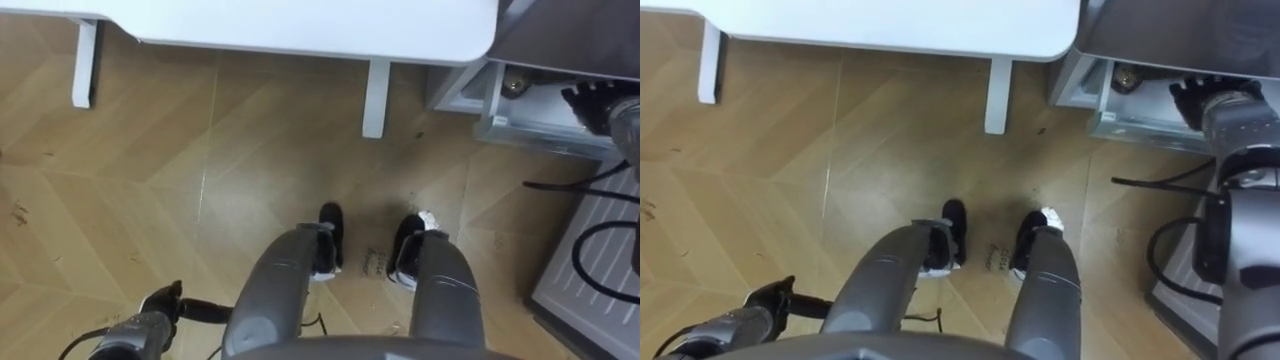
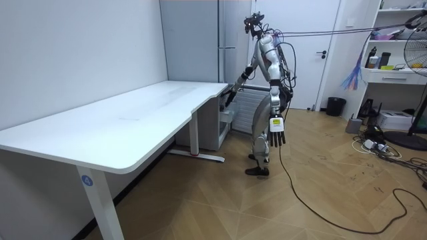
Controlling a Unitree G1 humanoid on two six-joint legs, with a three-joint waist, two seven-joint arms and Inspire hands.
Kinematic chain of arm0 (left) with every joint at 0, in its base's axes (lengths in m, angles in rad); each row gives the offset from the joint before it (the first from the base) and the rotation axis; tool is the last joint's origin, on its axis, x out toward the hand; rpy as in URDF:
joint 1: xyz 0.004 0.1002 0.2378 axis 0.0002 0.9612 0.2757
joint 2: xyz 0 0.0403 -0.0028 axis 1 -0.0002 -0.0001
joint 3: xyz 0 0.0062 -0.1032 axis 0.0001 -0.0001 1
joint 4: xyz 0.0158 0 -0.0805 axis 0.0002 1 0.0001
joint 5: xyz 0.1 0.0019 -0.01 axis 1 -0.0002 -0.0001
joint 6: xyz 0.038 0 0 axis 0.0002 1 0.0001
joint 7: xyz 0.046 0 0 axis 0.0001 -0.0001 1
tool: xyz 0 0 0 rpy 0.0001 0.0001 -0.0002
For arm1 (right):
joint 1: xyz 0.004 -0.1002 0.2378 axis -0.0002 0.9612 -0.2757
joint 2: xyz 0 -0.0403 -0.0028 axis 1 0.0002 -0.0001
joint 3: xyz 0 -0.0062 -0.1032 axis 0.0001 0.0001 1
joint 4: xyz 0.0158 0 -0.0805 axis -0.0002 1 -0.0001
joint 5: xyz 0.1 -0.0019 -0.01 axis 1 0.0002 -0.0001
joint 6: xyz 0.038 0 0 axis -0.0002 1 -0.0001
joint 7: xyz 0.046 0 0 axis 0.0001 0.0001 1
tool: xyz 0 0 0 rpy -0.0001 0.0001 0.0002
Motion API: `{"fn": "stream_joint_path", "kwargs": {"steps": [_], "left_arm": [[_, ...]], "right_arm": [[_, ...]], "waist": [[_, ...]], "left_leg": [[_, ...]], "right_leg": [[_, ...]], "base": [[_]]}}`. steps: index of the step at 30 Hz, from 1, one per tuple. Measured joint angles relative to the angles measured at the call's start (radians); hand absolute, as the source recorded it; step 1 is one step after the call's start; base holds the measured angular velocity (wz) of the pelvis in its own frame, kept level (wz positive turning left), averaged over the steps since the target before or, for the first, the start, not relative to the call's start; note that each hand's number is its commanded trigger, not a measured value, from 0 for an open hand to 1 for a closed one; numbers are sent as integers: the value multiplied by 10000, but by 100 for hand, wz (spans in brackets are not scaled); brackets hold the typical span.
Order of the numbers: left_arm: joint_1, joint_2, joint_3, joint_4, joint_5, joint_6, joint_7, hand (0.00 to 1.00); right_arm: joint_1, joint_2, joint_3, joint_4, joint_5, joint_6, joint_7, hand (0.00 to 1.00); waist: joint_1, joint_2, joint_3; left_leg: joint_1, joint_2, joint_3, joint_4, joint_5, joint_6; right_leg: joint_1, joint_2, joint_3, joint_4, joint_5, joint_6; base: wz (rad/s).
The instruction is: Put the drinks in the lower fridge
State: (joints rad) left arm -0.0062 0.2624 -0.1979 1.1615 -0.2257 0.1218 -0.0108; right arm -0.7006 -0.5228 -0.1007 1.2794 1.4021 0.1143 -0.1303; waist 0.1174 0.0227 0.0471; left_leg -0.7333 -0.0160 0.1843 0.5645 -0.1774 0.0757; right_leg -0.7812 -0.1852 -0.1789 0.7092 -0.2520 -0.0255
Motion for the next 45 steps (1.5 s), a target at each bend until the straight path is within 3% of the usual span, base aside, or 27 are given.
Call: {"fn": "stream_joint_path", "kwargs": {"steps": [7,11,15,19,23,25,26,27,30,34,37,39,45], "left_arm": [[-10,8,25,6,-11,-287,-7,0],[-15,2,488,20,3,-494,-6,0],[-16,6,930,46,6,-720,-39,0],[60,12,1187,-11,-87,-759,-172,0],[206,29,1180,6,-76,-787,-198,0],[375,67,1209,8,-130,-785,-193,0],[525,75,1218,-6,-183,-782,-196,0],[660,69,1217,-4,-189,-773,-215,0],[897,60,1214,-45,-188,-760,-222,0],[1042,49,1153,-156,-203,-562,-208,0],[1066,51,1167,-145,-248,-569,-189,0],[1076,57,1177,-96,-269,-587,-161,0],[1112,44,1158,-17,-267,-579,-136,0]], "right_arm": [[747,160,593,-625,-192,-5,145,0],[1287,414,591,-1029,-343,16,184,0],[2075,622,592,-1246,-700,198,184,0],[2884,741,584,-1924,-1378,327,184,0],[4183,901,578,-2903,-1311,316,277,0],[4669,981,353,-3118,-1290,266,425,0],[4954,1047,157,-3158,-1107,142,453,0],[5105,1090,-36,-3158,-842,3,455,0],[5280,1123,-100,-3091,-362,-330,433,0],[5293,1206,-97,-2862,-321,-444,417,0],[5135,1433,-435,-2174,124,-523,354,0],[5071,1443,-531,-1811,348,-588,219,0],[5047,1772,-809,-1295,657,-724,-130,0]], "waist": [[-26,-69,-3],[-273,-217,2],[-337,-487,-10],[-569,-581,-33],[-645,-793,-194],[-886,-819,-294],[-929,-868,-430],[-941,-890,-459],[-969,-768,-522],[-1095,-605,-513],[-1095,-453,-435],[-1072,-334,-435],[-1090,-284,-408]], "left_leg": [[693,20,160,-318,9,-19],[1156,57,314,-565,10,-24],[2041,57,310,-1075,19,-37],[2701,49,254,-1448,24,-40],[3497,43,314,-1683,-37,-21],[3831,59,260,-1794,-81,-12],[4060,67,270,-1934,-84,-12],[4311,73,274,-2027,-89,-14],[4494,242,205,-2039,-165,-32],[4451,299,93,-1985,-161,-28],[4414,305,81,-1976,-157,-19],[4289,280,91,-2001,-138,7],[4095,287,136,-2015,-130,5]], "right_leg": [[520,46,117,-217,51,-23],[949,93,123,-474,60,-19],[1862,202,99,-1045,117,90],[2638,333,77,-1613,235,242],[3518,376,-21,-1955,259,308],[3985,462,-161,-2253,261,355],[4230,525,-125,-2428,292,398],[4491,573,-113,-2568,329,422],[4976,830,-147,-3169,579,442],[5149,954,-157,-3541,818,442],[5145,1001,-123,-3644,887,446],[4948,995,-83,-3613,889,452],[4776,1004,-6,-3567,891,449]], "base": [[-8],[-4],[-5],[-3],[-4],[15],[0],[-6],[-5],[0],[0],[0],[-1]]}}
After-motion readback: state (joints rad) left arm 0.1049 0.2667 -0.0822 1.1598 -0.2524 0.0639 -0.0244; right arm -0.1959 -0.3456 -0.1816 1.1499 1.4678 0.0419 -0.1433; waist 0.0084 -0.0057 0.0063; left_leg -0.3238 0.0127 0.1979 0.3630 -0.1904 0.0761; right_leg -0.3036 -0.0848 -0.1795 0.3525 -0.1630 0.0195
